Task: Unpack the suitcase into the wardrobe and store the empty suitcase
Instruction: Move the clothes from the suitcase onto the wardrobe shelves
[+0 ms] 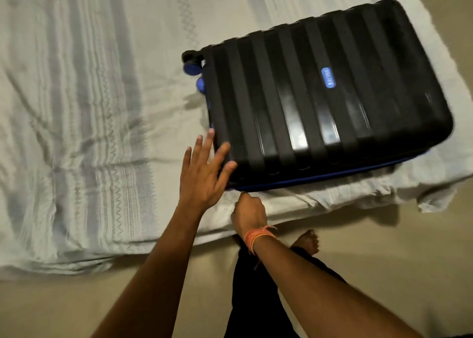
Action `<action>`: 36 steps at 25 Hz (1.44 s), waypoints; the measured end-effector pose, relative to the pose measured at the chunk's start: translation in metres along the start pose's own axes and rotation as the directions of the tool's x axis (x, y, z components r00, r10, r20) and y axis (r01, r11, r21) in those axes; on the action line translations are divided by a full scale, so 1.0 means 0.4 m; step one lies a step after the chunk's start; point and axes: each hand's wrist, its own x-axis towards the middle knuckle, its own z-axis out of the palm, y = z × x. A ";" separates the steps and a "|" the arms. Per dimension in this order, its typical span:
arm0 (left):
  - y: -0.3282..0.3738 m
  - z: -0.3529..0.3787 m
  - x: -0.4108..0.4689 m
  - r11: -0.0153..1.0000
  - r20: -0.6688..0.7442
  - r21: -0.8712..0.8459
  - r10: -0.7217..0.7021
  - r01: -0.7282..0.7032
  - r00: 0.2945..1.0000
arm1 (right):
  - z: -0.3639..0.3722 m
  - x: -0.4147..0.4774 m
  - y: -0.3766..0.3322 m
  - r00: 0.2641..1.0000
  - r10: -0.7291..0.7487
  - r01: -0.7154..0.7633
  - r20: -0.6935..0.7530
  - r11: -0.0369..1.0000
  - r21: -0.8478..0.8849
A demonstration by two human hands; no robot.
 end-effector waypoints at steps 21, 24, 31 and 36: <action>-0.189 0.131 0.037 0.194 0.870 -0.488 0.036 0.851 0.491 | 0.166 0.051 -0.237 0.926 0.192 -0.150 -0.326 0.977 0.149; -0.207 0.124 0.084 0.266 0.871 -0.490 0.111 0.830 0.478 | 0.178 0.081 -0.265 0.895 0.288 -0.220 -0.340 0.949 0.224; -0.236 0.114 0.144 0.602 0.831 -0.537 0.256 0.591 0.494 | 0.158 0.081 -0.297 0.986 0.158 -0.144 -0.056 0.971 0.191; -0.262 0.134 0.162 0.835 0.598 -0.531 0.249 0.144 0.762 | -0.002 -0.010 -0.314 0.838 -0.378 0.534 0.394 0.715 -0.451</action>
